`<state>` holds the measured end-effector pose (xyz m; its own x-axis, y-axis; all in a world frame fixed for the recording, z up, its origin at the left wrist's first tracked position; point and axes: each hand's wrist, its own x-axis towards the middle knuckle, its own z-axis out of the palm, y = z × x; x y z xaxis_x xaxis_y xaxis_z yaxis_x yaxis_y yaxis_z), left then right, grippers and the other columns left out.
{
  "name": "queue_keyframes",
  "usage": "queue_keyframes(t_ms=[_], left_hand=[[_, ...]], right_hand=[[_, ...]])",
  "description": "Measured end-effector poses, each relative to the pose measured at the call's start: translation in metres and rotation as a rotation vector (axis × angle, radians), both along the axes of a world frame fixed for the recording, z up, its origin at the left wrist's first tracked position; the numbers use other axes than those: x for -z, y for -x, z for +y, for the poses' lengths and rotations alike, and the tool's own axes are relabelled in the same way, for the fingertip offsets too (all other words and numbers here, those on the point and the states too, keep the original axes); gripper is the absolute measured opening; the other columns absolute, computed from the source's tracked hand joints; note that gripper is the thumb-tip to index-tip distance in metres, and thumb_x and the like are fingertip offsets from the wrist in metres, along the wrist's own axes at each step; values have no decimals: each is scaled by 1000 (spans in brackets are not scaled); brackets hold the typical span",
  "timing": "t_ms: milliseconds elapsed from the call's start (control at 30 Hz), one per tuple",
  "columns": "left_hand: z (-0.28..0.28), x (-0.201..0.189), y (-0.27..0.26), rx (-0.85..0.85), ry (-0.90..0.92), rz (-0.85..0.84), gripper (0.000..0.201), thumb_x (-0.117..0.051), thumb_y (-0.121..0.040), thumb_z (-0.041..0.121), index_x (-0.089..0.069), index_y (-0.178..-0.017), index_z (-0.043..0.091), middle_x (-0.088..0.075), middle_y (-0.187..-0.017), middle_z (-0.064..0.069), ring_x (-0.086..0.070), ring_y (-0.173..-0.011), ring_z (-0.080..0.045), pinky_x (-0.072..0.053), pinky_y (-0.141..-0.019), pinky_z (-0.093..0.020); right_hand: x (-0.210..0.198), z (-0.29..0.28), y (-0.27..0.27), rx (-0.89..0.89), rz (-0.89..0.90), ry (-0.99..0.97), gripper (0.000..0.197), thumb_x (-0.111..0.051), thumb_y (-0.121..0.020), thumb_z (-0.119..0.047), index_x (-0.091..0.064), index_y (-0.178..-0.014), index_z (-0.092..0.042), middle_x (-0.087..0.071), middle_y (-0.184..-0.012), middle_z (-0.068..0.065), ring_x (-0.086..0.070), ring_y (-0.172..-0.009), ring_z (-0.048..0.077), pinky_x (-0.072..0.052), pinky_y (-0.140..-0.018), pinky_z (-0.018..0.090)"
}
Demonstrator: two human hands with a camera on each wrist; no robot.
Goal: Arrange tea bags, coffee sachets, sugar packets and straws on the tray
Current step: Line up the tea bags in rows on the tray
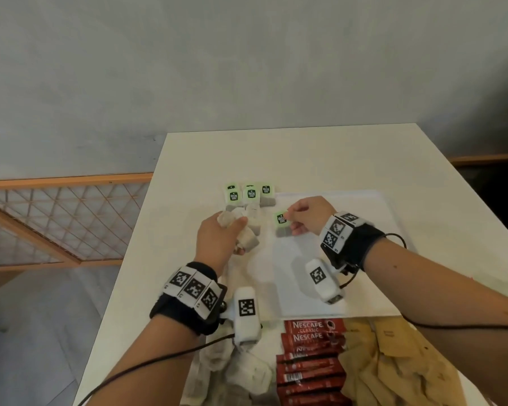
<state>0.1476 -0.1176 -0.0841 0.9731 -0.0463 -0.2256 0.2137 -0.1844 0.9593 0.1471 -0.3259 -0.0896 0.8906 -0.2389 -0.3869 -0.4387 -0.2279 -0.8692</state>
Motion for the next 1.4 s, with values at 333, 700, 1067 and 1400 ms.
queue_keyframes(t_ms=[333, 700, 1067, 1400], left_hand=[[13, 16, -24, -52, 37, 35, 14, -72, -86, 23, -70, -89, 10, -73, -84, -8, -67, -75, -25, -53, -65, -38], [8, -3, -9, -6, 116, 90, 9, -71, -88, 17, -69, -93, 10, -70, -80, -7, -66, -63, -17, -51, -49, -27], [-11, -5, 16, -9, -281, -204, 11, -60, -89, 21, -68, -89, 13, -71, -83, -8, -68, -68, -27, -58, -50, -37], [-31, -9, 54, 197, -579, -434, 25, -61, -95, 34, -66, -115, 21, -70, -85, -2, -61, -75, -21, -36, -60, -27]], right_hand=[[6, 10, -54, 21, -119, 41, 7, -74, -83, -6, -67, -84, -6, -69, -71, 13, -68, -64, 25, -61, -70, 40], [-4, 9, -44, 64, -238, 178, 22, -76, -80, -36, -67, -90, -18, -59, -73, -7, -51, -60, 8, -41, -58, 22], [-17, 15, 33, -68, -217, 14, 16, -69, -88, -17, -62, -76, -10, -68, -65, 2, -53, -51, 13, -44, -51, 27], [-22, 42, 49, -32, -168, 64, 23, -66, -87, -23, -52, -72, -12, -66, -80, 12, -63, -73, 22, -53, -67, 34]])
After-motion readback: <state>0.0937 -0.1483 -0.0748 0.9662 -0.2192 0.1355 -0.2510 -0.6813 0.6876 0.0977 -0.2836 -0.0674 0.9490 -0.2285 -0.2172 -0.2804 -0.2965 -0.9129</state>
